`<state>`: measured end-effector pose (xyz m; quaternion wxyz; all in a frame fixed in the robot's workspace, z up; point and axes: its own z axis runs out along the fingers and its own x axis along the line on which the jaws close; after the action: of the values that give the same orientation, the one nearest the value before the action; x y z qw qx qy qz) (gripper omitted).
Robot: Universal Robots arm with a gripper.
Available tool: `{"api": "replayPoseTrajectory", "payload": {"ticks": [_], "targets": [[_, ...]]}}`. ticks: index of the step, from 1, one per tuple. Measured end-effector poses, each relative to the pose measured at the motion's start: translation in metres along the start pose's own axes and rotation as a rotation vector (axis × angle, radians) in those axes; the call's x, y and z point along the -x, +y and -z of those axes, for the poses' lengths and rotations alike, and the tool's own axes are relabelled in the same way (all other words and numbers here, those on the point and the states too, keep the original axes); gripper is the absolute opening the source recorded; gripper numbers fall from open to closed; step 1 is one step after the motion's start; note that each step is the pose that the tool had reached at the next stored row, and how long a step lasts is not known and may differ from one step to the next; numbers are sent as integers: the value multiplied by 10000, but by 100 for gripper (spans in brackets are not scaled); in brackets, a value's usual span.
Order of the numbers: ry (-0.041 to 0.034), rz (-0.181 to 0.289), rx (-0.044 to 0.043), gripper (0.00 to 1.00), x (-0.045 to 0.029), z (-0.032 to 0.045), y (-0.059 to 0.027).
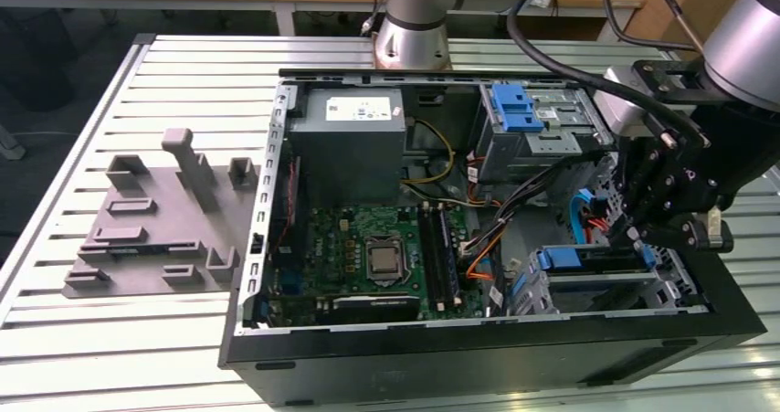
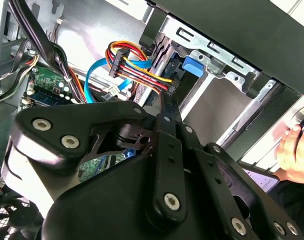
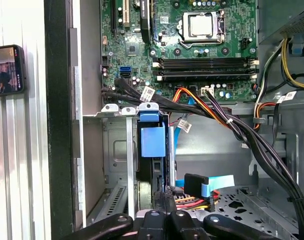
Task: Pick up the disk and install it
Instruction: 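Insert the first disk wire, then insert the second disk wire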
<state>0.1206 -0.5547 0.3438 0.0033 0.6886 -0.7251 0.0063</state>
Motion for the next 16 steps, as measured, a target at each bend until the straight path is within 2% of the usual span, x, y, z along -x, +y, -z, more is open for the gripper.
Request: {"api": "replayPoseTrajectory", "payload": {"ticks": [11, 16], "targets": [[1, 1, 0, 11, 0, 5, 4], [0, 0, 0, 11, -3, 4, 55]]}}
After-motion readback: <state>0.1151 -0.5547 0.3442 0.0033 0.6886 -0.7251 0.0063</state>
